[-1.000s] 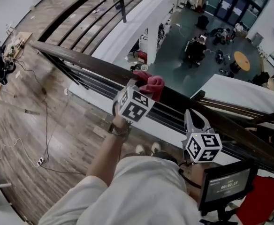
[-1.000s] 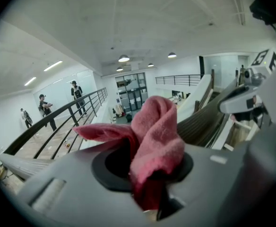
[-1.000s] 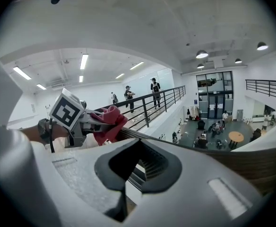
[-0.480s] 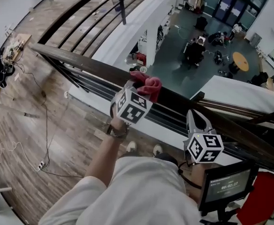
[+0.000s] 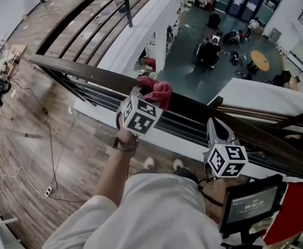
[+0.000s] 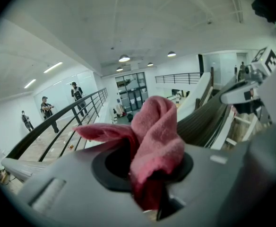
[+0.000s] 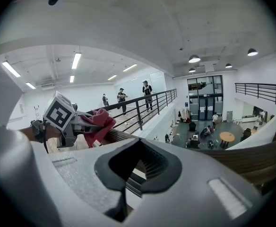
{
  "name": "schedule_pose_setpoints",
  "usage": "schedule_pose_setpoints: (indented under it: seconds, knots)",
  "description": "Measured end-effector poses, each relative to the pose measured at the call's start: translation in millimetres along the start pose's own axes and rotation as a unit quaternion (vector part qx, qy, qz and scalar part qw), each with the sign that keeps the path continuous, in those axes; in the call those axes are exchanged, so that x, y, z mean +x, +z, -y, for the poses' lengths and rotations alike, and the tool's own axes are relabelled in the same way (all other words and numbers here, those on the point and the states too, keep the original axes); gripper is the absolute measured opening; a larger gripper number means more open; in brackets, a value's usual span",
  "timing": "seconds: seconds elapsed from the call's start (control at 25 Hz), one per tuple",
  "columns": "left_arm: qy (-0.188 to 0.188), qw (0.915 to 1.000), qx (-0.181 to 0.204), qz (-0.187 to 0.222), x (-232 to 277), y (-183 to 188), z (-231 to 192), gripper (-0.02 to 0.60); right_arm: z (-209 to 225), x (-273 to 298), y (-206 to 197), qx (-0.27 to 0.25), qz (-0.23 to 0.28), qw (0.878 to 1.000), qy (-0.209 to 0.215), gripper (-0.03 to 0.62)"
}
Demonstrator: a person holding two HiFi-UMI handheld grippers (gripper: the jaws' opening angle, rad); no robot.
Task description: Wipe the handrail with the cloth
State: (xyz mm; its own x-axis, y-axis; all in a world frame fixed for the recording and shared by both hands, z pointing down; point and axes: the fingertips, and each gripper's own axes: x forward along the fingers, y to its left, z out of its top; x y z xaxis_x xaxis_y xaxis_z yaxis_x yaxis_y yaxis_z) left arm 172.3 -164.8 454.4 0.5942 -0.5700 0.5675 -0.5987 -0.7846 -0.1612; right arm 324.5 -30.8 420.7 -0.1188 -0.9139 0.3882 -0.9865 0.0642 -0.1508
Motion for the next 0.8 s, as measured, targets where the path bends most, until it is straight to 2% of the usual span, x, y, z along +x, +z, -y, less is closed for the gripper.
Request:
schedule_pose_setpoints:
  seconds: [0.44,0.8]
  knots:
    - [-0.008,1.0,-0.002,-0.001,-5.4,-1.4,-24.6,0.129,-7.6,5.1,6.9,0.0,-0.001,1.0,-0.017,0.003]
    - [0.024,0.9994,-0.023,-0.005,-20.6,-9.7,-73.0,0.129,-13.3,9.9,13.4,-0.003,-0.005,1.0,-0.021,0.003]
